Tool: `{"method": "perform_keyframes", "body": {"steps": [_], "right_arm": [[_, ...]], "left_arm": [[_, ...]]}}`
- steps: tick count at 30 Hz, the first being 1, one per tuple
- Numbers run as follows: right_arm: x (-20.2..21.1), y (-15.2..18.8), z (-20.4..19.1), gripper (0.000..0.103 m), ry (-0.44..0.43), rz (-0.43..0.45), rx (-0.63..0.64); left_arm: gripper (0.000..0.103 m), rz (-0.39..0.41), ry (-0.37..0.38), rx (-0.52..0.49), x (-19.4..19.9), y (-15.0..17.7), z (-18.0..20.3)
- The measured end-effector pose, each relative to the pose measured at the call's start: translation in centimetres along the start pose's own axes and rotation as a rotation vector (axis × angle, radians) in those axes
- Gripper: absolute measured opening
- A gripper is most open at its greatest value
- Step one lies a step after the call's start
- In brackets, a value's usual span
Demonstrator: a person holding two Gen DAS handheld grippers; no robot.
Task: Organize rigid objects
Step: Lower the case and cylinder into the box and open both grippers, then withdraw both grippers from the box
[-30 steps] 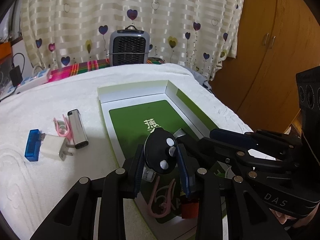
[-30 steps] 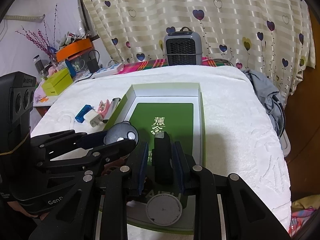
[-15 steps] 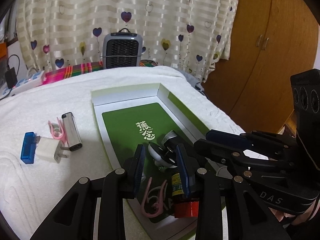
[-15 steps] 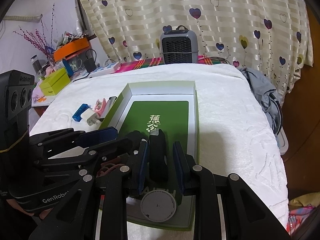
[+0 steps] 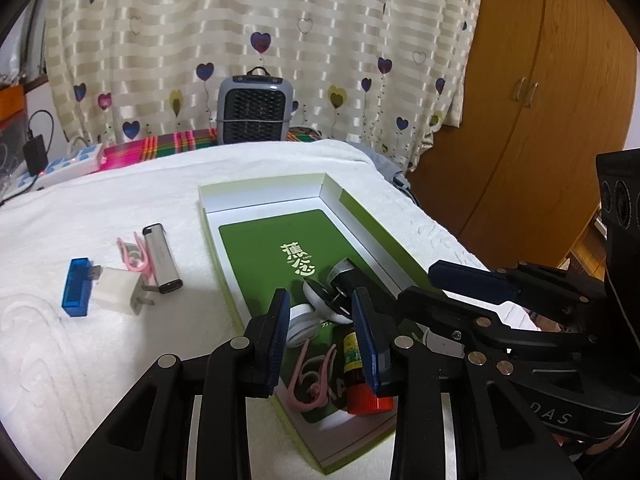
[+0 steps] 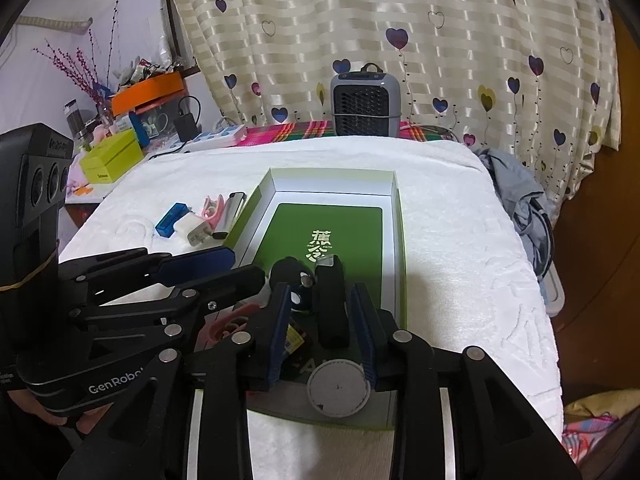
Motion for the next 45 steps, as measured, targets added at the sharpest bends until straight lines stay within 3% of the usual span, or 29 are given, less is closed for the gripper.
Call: {"method": "perform_keyframes", "body": {"steps": [23, 34, 45], "right_arm": [[1.8, 0.4, -2.5, 0.065, 0.018, 0.026, 0.045], [3.1, 1.5, -1.1, 0.065, 0.001, 0.020, -0.010], [3.4, 1.4, -2.5, 0.065, -0.024, 0.026, 0.022]], "left_arm": [[0.030, 0.031, -0.024, 0.029, 4.1, 2.0, -1.6], [0.030, 0.031, -0.047, 0.064, 5.2, 3.0, -3.2], [0.030, 0.037, -0.052, 0.071, 5.8, 3.5, -3.7]]}}
Point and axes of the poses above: each gripper's, at about its wrist camera, not at the fingertips, and x roughly against the way its jaws point, z to its right, y to its underside, the point moved 1 cm from there along -x, roughly the way its jaws point, and after that the axes turned 5 degrees about x, right-handed, at the moved point
